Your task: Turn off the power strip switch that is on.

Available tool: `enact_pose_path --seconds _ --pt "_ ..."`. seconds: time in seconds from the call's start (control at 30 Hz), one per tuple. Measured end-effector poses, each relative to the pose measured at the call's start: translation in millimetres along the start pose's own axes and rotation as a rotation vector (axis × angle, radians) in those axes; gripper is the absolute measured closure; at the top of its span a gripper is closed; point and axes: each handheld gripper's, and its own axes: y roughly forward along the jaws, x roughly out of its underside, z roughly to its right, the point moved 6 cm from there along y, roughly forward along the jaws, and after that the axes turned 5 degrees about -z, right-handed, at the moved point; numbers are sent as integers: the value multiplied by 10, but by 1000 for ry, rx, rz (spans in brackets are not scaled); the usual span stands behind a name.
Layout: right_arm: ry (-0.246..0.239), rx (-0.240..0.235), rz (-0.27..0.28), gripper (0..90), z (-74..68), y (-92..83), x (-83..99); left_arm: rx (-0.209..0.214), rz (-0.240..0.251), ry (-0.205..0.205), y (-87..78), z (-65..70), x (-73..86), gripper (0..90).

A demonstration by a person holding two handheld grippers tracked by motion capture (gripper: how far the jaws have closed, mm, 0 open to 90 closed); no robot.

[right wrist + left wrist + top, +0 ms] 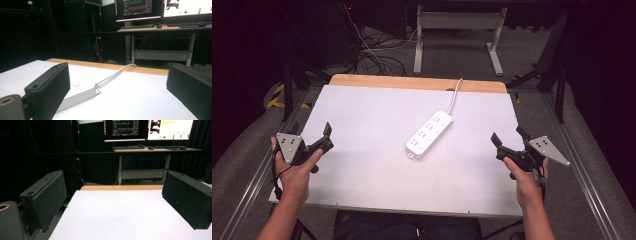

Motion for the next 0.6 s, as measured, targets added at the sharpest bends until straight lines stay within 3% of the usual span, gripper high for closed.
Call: enact_pose_path --seconds 0.6 --pt "-11 16 -14 59 -12 -27 33 -7 4 8 -39 -9 4 60"
